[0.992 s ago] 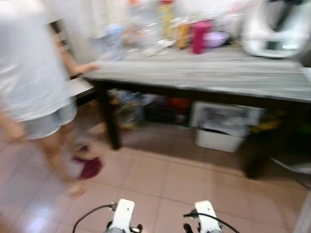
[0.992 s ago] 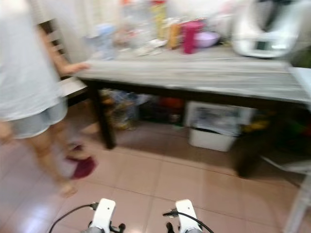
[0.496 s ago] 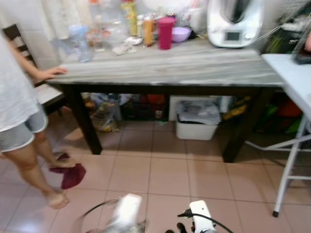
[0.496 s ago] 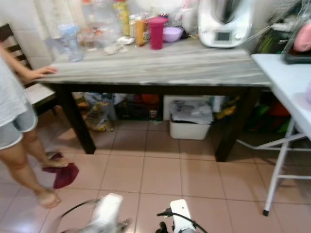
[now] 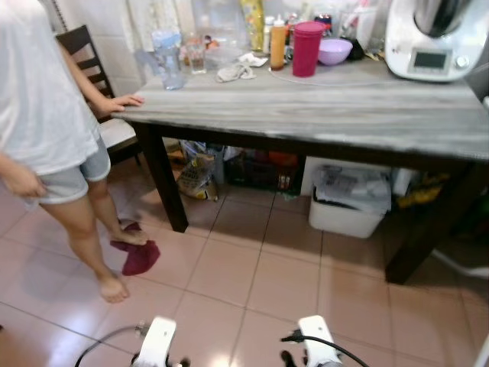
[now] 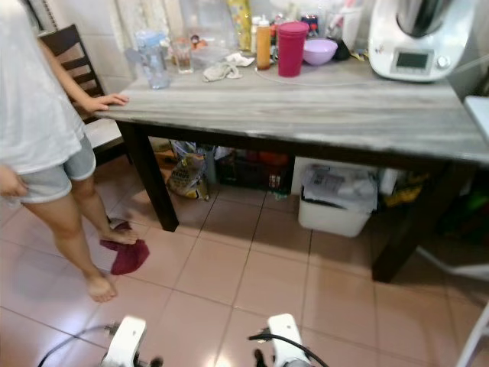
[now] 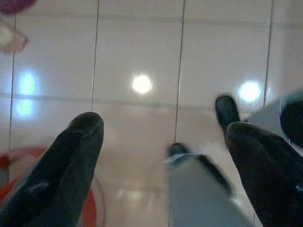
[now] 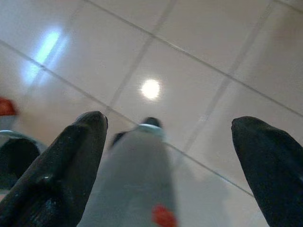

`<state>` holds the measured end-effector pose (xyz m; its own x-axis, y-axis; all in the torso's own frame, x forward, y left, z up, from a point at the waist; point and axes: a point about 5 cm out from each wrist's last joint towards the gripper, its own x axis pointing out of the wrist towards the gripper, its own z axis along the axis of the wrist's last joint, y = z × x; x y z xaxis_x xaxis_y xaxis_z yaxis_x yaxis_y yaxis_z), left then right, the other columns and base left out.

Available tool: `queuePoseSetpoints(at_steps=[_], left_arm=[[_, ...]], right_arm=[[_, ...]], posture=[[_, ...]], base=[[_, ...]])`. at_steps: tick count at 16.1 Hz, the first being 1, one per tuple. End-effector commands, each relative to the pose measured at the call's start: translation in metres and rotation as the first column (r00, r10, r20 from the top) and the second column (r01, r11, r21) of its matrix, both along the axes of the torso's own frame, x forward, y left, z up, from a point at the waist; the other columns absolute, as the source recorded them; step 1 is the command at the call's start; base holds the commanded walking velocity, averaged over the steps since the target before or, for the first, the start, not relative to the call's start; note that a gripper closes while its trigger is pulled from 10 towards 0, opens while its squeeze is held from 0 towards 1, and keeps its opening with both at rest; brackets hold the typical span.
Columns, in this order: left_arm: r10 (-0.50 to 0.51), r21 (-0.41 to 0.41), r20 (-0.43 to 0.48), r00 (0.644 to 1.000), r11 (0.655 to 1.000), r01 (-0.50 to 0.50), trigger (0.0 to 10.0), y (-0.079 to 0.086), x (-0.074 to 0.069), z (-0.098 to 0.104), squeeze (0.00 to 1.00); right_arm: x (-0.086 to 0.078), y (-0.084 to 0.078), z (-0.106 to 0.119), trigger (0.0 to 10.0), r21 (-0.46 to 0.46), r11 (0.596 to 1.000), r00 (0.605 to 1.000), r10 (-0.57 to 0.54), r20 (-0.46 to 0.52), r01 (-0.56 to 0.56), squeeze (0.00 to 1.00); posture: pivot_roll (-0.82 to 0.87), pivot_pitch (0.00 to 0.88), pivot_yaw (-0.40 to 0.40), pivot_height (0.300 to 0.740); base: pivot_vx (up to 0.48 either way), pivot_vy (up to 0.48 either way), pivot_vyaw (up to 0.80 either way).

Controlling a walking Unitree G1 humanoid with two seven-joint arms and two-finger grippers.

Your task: Setting the table

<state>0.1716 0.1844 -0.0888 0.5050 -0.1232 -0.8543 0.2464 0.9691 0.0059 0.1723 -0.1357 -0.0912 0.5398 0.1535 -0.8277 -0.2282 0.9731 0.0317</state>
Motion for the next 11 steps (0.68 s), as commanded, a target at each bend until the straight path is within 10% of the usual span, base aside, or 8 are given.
queuePoseSetpoints(at_steps=[1,7,11], left_arm=[[0.003,0.013,-0.007,1.000,1.000,-0.003,10.0,0.004,-0.002,0.000,0.00],[0.063,-0.018,0.021,0.998,0.998,-0.063,10.0,-0.007,0.003,0.000,0.00],[0.117,-0.038,0.216,0.969,0.993,-0.112,10.0,0.012,0.040,0.024,0.00]], right_arm=[[-0.004,0.005,-0.002,10.0,0.008,1.000,1.000,0.003,-0.018,-0.003,0.00],[0.001,0.001,0.000,10.0,0.003,0.999,0.999,-0.043,0.004,0.043,0.00],[0.052,-0.022,0.029,10.0,0.034,0.995,0.982,-0.094,0.164,0.090,0.00]], posture=[[-0.16,0.000,0.037,0.740],[-0.17,0.000,0.040,0.740],[-0.17,0.000,0.039,0.740]], base=[[0.000,-0.480,0.00],[0.000,-0.400,0.00],[0.000,0.000,0.00]])
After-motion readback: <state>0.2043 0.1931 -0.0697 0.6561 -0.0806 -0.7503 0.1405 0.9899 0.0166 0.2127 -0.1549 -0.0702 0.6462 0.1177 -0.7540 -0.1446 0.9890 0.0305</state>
